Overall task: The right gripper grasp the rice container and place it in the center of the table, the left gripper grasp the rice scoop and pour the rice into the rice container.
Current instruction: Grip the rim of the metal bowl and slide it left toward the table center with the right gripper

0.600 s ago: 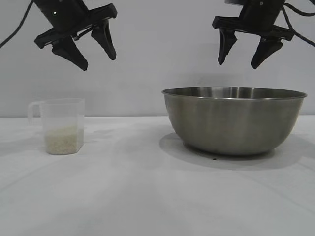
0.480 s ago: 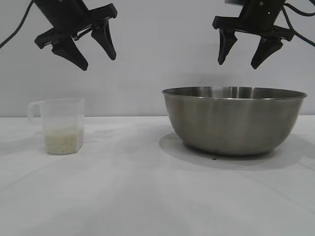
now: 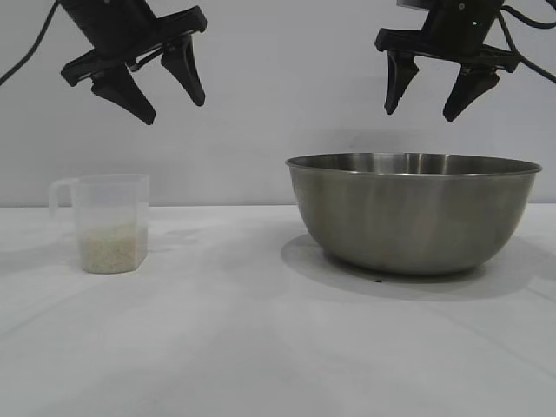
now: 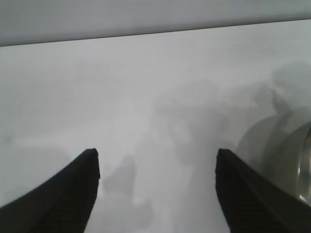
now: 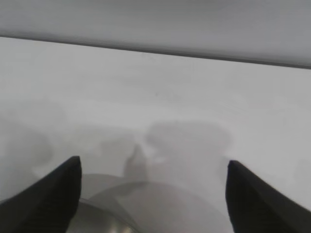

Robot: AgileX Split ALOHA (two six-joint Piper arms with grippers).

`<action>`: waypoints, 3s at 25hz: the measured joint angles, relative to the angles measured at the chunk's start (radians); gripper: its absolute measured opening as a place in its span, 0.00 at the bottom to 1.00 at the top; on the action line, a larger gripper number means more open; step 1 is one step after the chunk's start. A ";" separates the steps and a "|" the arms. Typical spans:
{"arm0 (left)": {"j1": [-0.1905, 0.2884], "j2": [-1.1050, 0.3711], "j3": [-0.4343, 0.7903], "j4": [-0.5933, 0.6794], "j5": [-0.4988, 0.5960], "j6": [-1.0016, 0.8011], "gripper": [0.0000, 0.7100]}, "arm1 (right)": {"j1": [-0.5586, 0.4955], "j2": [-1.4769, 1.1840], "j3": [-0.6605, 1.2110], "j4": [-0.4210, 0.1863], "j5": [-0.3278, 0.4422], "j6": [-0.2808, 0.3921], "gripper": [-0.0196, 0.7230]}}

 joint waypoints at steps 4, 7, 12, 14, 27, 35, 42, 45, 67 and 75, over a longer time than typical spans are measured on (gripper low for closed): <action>0.000 0.000 0.000 0.000 0.000 0.000 0.68 | 0.000 0.000 0.000 -0.019 0.034 0.000 0.72; 0.000 0.000 0.000 0.000 0.000 0.000 0.68 | 0.000 0.000 0.000 -0.037 0.090 0.000 0.72; 0.000 0.000 0.000 0.000 0.001 0.000 0.68 | 0.000 -0.018 0.000 -0.079 0.250 0.006 0.72; 0.000 0.000 0.000 0.000 0.002 0.000 0.68 | 0.000 -0.029 -0.002 -0.086 0.332 0.006 0.72; 0.000 0.000 0.000 0.000 0.003 0.000 0.68 | 0.000 -0.018 -0.002 -0.141 0.439 0.072 0.57; 0.000 0.000 0.000 0.000 0.007 0.000 0.68 | 0.001 0.043 0.107 -0.118 0.435 0.085 0.57; 0.000 0.000 0.000 0.000 0.014 0.000 0.68 | 0.001 0.088 0.117 -0.118 0.430 0.085 0.21; 0.000 0.000 0.000 0.007 0.022 0.000 0.68 | 0.001 0.082 0.113 -0.082 0.430 0.081 0.13; 0.000 0.000 0.000 0.024 0.026 0.000 0.68 | 0.142 0.087 0.108 0.020 0.426 0.077 0.09; 0.000 0.000 0.000 0.024 0.026 0.000 0.68 | 0.142 0.063 0.108 -0.010 0.426 0.077 0.67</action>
